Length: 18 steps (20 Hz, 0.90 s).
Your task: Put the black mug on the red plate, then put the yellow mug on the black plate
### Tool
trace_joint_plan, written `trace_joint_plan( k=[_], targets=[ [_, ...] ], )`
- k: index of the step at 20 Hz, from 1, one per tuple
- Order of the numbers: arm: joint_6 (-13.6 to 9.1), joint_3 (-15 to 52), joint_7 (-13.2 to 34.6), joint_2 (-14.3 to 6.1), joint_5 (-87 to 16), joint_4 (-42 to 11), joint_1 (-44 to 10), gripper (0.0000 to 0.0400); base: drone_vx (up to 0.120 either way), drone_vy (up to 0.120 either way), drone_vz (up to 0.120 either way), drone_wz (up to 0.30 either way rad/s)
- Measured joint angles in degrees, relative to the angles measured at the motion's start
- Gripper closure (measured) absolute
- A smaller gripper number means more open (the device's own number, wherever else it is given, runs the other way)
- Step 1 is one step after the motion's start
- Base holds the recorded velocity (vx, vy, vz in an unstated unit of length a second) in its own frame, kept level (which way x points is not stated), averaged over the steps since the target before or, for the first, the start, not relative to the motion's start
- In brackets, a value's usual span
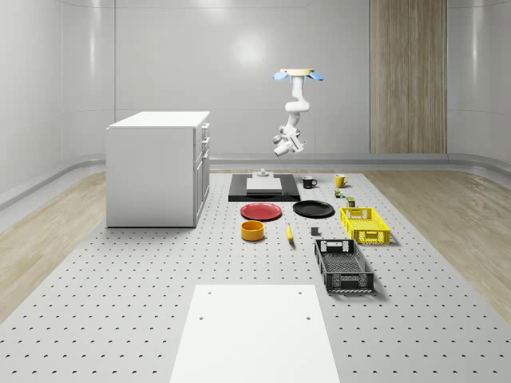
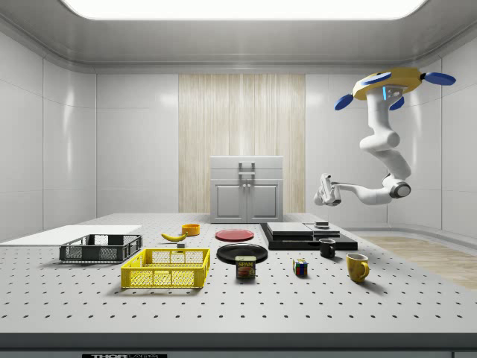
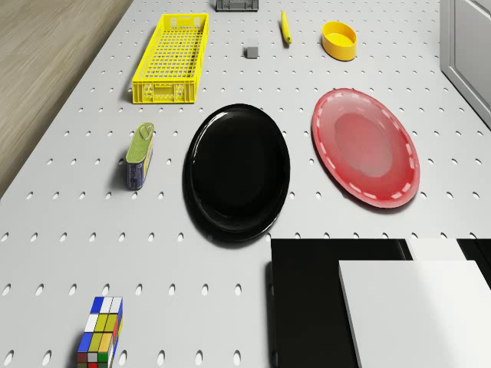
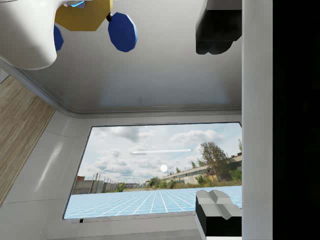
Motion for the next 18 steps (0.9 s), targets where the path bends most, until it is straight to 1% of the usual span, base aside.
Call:
trace_joint_plan(
  k=[2, 4, 6, 8, 10, 13, 15, 18],
  targets=[
    [0.2, 7.4, 3.6, -1.6, -12.8, -7.1, -3.7, 0.0000, 0.000, 0.000, -0.120, 0.000],
    [-0.4, 14.3, 8.2, -3.3, -25.9, -14.7, -8.5, 0.0000, 0.000, 0.000, -0.120, 0.000],
    [-2.2, 20.2, 13.3, -4.9, -37.7, -21.3, -14.2, 0.0000, 0.000, 0.000, -0.120, 0.000],
    [-4.7, 25.0, 18.4, -6.4, -47.3, -26.2, -20.4, 0.0000, 0.000, 0.000, -0.120, 0.000],
    [-7.4, 28.8, 22.8, -7.9, -54.2, -29.4, -26.5, 0.0000, 0.000, 0.000, -0.120, 0.000],
    [-11.0, 32.8, 27.9, -9.9, -60.7, -31.9, -34.0, 0.0000, 0.000, 0.000, -0.120, 0.000],
    [-12.6, 34.7, 30.3, -11.2, -63.1, -32.7, -37.7, 0.0000, 0.000, 0.000, -0.120, 0.000],
    [-14.1, 36.6, 32.9, -12.7, -65.1, -33.4, -41.7, 0.0000, 0.000, 0.000, -0.120, 0.000]
  ],
)
